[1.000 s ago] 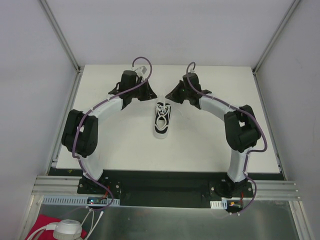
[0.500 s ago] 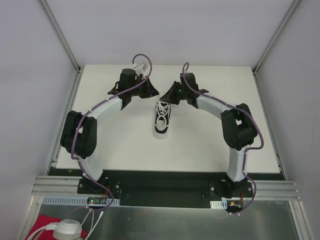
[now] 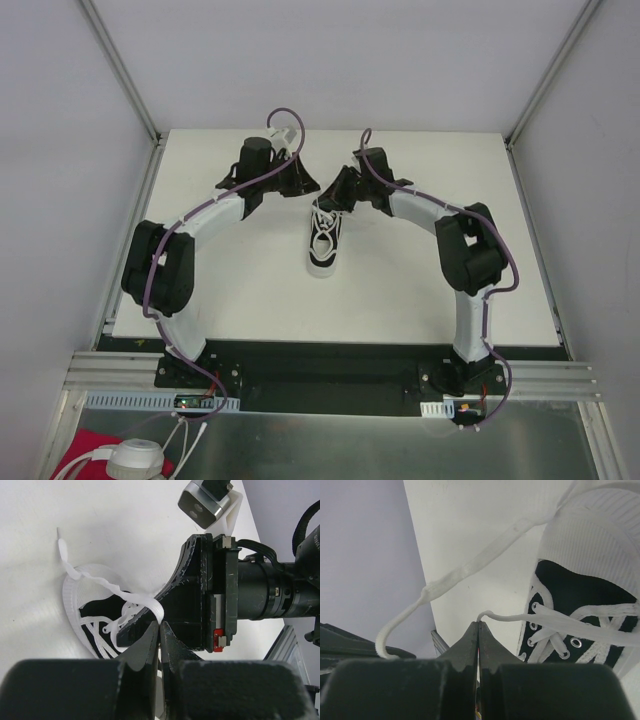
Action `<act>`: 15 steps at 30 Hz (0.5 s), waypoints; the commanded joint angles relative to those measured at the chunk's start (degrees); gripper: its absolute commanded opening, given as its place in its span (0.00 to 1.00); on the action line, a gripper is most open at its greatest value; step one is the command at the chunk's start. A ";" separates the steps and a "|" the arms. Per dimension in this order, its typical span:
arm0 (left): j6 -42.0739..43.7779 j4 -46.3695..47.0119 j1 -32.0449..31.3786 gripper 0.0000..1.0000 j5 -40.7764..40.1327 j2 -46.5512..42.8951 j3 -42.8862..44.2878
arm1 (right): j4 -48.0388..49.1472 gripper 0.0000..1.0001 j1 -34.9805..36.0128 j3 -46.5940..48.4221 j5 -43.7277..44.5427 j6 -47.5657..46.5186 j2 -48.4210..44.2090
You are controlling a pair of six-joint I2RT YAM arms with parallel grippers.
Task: Tie the shoes
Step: Cross the shoelace with the shoelace.
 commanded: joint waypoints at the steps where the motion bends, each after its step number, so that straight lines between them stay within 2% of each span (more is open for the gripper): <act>1: -0.39 2.47 -0.23 0.00 1.86 0.30 1.27 | 4.90 0.01 -0.34 0.99 -5.63 1.81 -0.10; 10: -1.09 1.77 -0.32 0.00 2.12 4.07 4.60 | 8.50 0.01 -0.60 -2.01 -9.58 3.13 -0.54; 14: -0.91 -1.57 -0.32 0.15 3.61 6.80 7.85 | 11.40 0.01 -0.61 -3.59 -10.81 4.80 0.17; 15: -0.91 -2.10 -0.23 0.24 3.88 7.15 8.29 | 12.02 0.01 -0.61 -4.03 -10.99 5.24 0.52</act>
